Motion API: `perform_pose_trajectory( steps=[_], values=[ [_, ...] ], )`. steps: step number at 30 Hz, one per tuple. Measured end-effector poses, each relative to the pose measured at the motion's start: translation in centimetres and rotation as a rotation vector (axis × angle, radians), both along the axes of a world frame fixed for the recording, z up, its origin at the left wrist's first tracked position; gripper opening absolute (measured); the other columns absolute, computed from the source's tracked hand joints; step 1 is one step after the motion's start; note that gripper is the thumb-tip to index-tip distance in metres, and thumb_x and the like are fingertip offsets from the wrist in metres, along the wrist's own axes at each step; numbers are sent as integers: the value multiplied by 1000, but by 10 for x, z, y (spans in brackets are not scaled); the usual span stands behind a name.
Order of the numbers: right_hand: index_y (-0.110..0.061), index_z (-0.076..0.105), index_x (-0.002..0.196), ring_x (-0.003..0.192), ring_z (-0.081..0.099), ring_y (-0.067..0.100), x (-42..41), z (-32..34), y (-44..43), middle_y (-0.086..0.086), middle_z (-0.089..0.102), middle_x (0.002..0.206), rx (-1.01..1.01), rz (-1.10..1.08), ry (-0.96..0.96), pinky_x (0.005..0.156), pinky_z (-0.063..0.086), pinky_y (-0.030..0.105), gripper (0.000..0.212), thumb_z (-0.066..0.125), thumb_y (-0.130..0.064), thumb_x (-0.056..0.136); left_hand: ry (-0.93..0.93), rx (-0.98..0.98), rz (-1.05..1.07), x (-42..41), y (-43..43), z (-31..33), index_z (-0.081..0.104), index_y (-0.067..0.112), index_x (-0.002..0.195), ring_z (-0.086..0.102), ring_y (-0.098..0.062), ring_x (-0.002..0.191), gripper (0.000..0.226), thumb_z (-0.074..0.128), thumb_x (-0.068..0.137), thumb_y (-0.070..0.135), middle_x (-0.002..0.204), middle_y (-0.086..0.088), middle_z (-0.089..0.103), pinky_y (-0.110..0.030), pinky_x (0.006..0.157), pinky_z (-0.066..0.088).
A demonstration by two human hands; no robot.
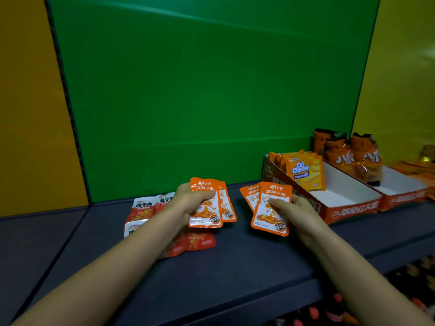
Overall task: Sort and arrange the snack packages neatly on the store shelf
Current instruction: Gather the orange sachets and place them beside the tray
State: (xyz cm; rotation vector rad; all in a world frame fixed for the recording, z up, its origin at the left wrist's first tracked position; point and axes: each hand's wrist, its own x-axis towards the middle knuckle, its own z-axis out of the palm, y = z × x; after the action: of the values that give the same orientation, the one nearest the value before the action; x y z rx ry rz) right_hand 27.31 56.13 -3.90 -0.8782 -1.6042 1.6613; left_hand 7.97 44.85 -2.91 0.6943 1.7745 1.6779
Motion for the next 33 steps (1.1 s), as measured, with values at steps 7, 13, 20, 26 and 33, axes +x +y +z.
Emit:
perform_pose_trajectory(
  steps=[7, 13, 20, 26, 33],
  values=[
    [-9, 56, 103, 95, 65, 28, -43, -10, 58, 14, 65, 110, 54, 47, -22, 85, 53, 39, 19, 64, -6, 86, 77, -120, 156, -15, 43, -1, 54, 2, 89, 63, -21, 54, 17, 69, 80, 2, 79, -14, 66, -32, 54, 55],
    [-8, 57, 103, 98, 66, 31, -77, -23, 97, 14, 66, 108, 27, 43, 2, 88, 53, 42, 21, 65, -8, 85, 168, -233, 297, -14, 80, -9, 55, 2, 90, 54, -22, 55, 23, 73, 77, 8, 76, -14, 62, -33, 57, 52],
    [-5, 59, 109, 89, 69, 28, -101, -43, 114, 13, 69, 106, 49, 99, -77, 79, 57, 39, 27, 66, -10, 84, 217, -408, 321, -14, 97, -10, 41, 12, 69, 45, -13, 47, 32, 71, 79, 9, 61, -4, 52, -21, 43, 40],
    [-2, 53, 117, 93, 66, 26, -105, -46, 122, 12, 64, 112, 207, 54, -208, 57, 49, 24, 38, 67, -17, 84, 379, -545, 361, -13, 106, -9, 46, 13, 63, 57, -23, 71, 28, 71, 76, 18, 80, -11, 61, -31, 72, 52],
    [-2, 57, 116, 98, 66, 29, -109, -43, 128, 15, 66, 113, 285, 69, -343, 81, 54, 34, 47, 70, -27, 79, 458, -600, 387, -6, 105, -4, 45, 14, 59, 57, -23, 73, 32, 70, 75, 22, 73, -7, 59, -29, 72, 52]
  ],
)
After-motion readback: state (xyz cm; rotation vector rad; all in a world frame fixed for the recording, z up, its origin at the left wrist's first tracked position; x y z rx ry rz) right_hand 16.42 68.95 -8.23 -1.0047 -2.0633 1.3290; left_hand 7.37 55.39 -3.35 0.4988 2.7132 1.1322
